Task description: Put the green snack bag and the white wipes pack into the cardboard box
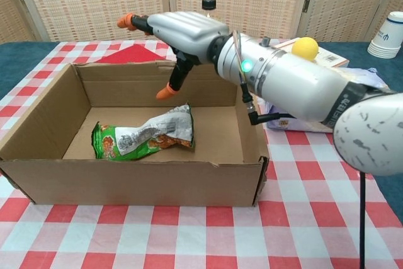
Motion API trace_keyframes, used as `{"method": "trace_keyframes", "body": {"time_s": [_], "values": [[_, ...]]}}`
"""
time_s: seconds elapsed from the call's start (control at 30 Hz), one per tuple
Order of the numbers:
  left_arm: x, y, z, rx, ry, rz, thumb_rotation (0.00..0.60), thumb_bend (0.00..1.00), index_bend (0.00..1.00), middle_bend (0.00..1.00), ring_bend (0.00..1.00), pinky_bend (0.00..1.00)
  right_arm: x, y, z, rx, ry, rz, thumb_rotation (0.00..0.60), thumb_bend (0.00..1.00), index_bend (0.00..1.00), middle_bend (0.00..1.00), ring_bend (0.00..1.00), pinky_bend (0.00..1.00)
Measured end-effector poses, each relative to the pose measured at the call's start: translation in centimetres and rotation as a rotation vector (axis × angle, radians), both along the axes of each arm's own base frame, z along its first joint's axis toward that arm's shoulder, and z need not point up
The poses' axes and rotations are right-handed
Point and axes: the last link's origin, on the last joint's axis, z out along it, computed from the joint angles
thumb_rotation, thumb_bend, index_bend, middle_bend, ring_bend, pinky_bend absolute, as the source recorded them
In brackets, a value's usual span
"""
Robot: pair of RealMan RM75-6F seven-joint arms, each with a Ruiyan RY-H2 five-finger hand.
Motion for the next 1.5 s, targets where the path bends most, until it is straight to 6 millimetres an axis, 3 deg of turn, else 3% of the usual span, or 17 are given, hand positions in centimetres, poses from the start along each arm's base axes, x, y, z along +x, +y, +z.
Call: {"method": "trace_keyframes", "body": {"time_s": [0.27, 0.4, 0.57, 0.7, 1.1, 1.3, 1.5], "values": [[0.0, 0.1, -0.5, -0.012, 0.016, 0.0, 0.6, 0.2, 0.06, 0.02, 0.0, 0.1, -1.4, 0.0, 5.7, -0.132, 0.119, -0.041, 0.6, 0.0, 0.0, 0.0, 0.0, 0.0], [0.2, 0.1, -0.7, -0.018, 0.027, -0.002, 0.6, 0.2, 0.06, 0.02, 0.0, 0.1, -2.8, 0.3, 10.2, -0.217, 0.189, -0.106, 0.6, 0.0, 0.0, 0.0, 0.0, 0.0], [0.2, 0.1, -0.9, -0.02, 0.034, 0.001, 0.6, 0.2, 0.06, 0.02, 0.0, 0.1, -5.9, 0.5, 15.4, -0.326, 0.275, -0.203, 0.6, 0.0, 0.0, 0.0, 0.0, 0.0], [0.2, 0.2, -1.0, -0.021, 0.038, 0.003, 0.6, 0.2, 0.06, 0.02, 0.0, 0.1, -9.3, 1.0, 17.9, -0.361, 0.322, -0.296, 0.6, 0.0, 0.0, 0.0, 0.0, 0.0], [0.1, 0.2, -1.1, -0.021, 0.045, 0.007, 0.6, 0.2, 0.06, 0.02, 0.0, 0.1, -16.1, 1.2, 19.1, -0.309, 0.313, -0.434, 0.6, 0.0, 0.0, 0.0, 0.0, 0.0], [0.1, 0.3, -1.2, -0.023, 0.046, 0.008, 0.6, 0.2, 0.06, 0.02, 0.0, 0.1, -19.1, 1.7, 17.6, -0.25, 0.341, -0.491, 0.6, 0.0, 0.0, 0.0, 0.0, 0.0], [0.2, 0.2, -1.1, -0.022, 0.044, 0.005, 0.6, 0.2, 0.06, 0.02, 0.0, 0.1, -19.9, 2.3, 15.9, -0.194, 0.342, -0.513, 0.6, 0.0, 0.0, 0.0, 0.0, 0.0]]}}
